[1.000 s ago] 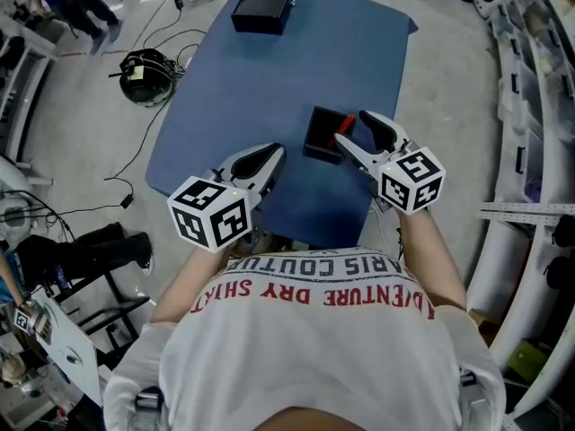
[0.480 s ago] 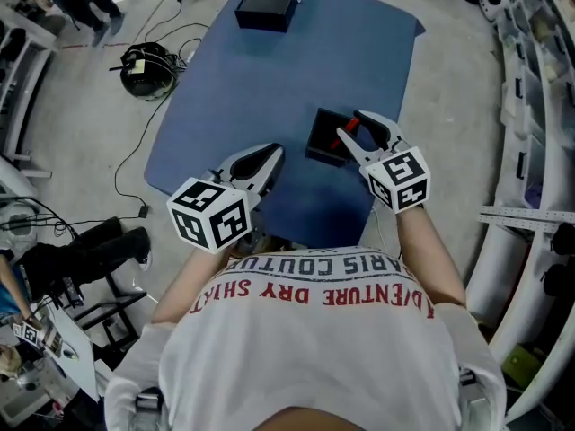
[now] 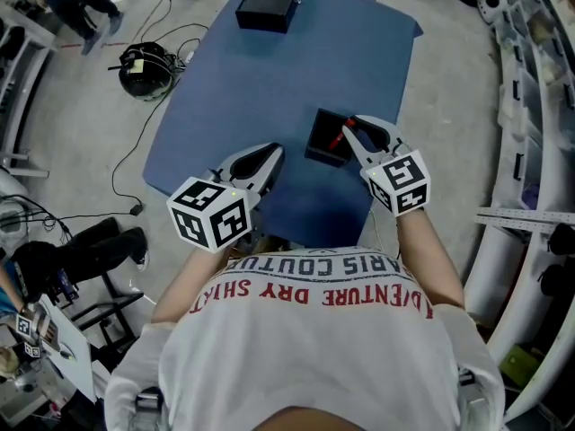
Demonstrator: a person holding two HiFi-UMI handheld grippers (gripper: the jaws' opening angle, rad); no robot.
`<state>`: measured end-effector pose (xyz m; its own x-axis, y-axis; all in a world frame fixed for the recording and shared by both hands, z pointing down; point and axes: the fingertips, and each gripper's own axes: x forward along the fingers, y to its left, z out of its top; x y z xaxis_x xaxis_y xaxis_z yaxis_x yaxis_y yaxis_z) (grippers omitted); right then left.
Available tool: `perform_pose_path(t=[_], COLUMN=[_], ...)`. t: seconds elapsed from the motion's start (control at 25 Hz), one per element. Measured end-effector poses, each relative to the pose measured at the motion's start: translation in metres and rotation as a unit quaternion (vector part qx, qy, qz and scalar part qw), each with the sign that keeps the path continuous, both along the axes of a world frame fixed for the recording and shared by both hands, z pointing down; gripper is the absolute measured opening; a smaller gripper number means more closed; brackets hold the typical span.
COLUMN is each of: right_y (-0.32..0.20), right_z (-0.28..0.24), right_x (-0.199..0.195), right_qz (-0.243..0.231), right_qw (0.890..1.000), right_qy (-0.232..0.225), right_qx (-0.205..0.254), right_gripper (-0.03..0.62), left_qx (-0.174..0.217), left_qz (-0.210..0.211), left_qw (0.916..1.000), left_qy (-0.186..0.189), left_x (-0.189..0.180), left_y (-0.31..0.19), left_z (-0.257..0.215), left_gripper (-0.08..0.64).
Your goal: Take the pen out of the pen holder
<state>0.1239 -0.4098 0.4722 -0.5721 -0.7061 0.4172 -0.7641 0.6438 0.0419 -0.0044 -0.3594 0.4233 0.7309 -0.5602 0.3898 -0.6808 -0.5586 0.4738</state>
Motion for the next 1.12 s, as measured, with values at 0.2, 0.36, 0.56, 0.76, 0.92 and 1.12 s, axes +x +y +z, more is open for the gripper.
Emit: perform_pose_path(t=[0.2,0.36,0.56,0.76,0.92,1.12], right_y=[0.005,0.010,0.015,0.023,0.031,0.044], right_z=[-0.004,-0.009,-0.017,-0.034,-0.053,-0.080], right_x=[-0.003,-0.005,-0.005,-0.002,0.000,-0.001], right_qz=[0.000,0.007,0.016,0.031,0.038,0.045], right_qw=[1.000,0.999,0.999,0.998,0.997,0.994], right_qy=[-0.020,-0.046,-0.049,-0.055,-0.058,-0.050], right_qx=[-0.006,-0.013,-0.003,0.018,0.043,0.082], right_gripper=[0.071,0.061,0.057,0.056,0.055,0.055], left_qx=[0.000,0.002,0.003,0.004,0.008,0.015], left_qz=[0.001,0.002,0.005,0.011,0.016,0.025], left_qw=[1.0000,1.0000,1.0000,0.9999,0.9998,0.9996], left_qy=[0.002,0.003,0.004,0.003,0.004,0.004], left_x=[0.000,-0.001,-0.005,-0.006,-0.007,-0.010], left_y=[0.005,0.011,0.019,0.031,0.042,0.054], left_z=[-0.001,-0.003,-0.004,-0.006,-0.009,-0.014], left_gripper=[0.040,0.040,0.040,0.040,0.040,0.040])
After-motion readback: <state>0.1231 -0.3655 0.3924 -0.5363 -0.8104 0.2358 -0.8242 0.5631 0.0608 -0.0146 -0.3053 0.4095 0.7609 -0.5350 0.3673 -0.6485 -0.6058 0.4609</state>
